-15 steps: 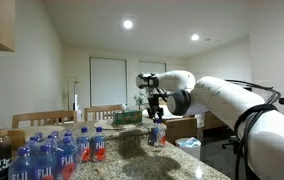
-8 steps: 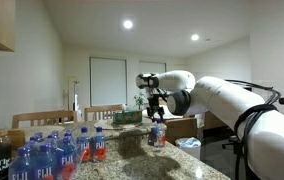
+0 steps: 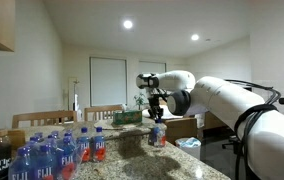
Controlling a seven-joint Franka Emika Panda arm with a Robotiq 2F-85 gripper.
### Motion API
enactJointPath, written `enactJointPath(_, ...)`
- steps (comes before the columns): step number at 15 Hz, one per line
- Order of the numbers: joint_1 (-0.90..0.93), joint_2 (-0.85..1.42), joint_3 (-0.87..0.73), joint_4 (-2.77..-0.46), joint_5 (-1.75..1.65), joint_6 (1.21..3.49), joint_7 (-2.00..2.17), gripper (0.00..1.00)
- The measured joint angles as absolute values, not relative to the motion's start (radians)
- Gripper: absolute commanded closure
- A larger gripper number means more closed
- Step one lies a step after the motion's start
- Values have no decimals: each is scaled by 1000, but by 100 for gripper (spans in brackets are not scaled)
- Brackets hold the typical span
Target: Move the water bottles to the left
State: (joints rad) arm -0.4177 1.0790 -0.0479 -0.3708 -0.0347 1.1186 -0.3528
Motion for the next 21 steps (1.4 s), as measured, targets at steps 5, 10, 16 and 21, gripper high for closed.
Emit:
enactJointPath(5,-410,1079,-54,-371,-43,1119,-353,91)
enactJointPath(10,-399,1079,-56,-370,-43,1117,-351,91)
enactJointPath(16,-354,1078,-43,-370,-31,1114,-292,91)
enactJointPath(21,-289,1076,-23,-369,6,1119,-175,91)
